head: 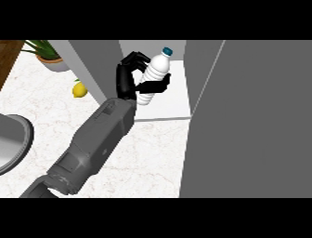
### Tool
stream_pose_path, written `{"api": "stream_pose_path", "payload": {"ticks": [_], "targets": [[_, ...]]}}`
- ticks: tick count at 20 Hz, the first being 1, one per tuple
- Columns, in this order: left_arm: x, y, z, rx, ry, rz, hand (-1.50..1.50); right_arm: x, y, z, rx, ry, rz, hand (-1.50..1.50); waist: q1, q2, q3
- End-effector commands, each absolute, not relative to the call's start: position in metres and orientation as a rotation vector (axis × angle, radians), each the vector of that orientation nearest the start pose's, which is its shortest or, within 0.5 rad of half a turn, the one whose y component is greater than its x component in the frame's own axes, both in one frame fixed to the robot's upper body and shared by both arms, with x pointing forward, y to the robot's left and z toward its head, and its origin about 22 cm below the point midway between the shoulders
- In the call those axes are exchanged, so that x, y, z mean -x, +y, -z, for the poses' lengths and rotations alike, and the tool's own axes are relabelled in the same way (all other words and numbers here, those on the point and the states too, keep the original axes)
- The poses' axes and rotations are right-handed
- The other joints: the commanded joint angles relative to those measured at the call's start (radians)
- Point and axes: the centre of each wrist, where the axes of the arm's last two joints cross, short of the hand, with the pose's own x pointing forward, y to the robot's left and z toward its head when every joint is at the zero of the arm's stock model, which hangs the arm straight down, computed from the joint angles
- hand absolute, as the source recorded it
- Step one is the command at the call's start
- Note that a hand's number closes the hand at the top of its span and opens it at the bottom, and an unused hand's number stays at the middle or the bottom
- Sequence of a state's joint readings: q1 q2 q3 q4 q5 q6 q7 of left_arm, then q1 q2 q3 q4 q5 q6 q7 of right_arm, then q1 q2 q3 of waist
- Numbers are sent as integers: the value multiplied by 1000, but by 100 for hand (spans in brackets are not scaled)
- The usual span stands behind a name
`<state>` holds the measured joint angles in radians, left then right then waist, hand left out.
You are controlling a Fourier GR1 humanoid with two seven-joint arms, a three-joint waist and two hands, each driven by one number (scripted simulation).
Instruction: Pick up the bottled water, place it into the cabinet and close the cabinet
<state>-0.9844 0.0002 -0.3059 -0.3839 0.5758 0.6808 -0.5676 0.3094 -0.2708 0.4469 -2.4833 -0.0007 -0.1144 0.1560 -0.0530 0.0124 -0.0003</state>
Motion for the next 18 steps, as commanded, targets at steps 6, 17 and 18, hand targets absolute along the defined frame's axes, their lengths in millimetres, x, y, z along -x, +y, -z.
{"api": "stream_pose_path", "payload": {"ticks": [6, 17, 18], "targets": [[-418, 99, -12, -454, -1747, -4, -150, -97, -193, -168, -319, -1986, -254, -150, -29, 10, -1], [-424, 97, -23, -371, -1762, -64, -150, -103, -197, -157, -302, -1970, -269, -150, -29, 8, 0], [-421, 109, -12, -362, -1774, -53, -150, -90, -202, -170, -307, -1972, -286, -150, -26, 10, -1]]}}
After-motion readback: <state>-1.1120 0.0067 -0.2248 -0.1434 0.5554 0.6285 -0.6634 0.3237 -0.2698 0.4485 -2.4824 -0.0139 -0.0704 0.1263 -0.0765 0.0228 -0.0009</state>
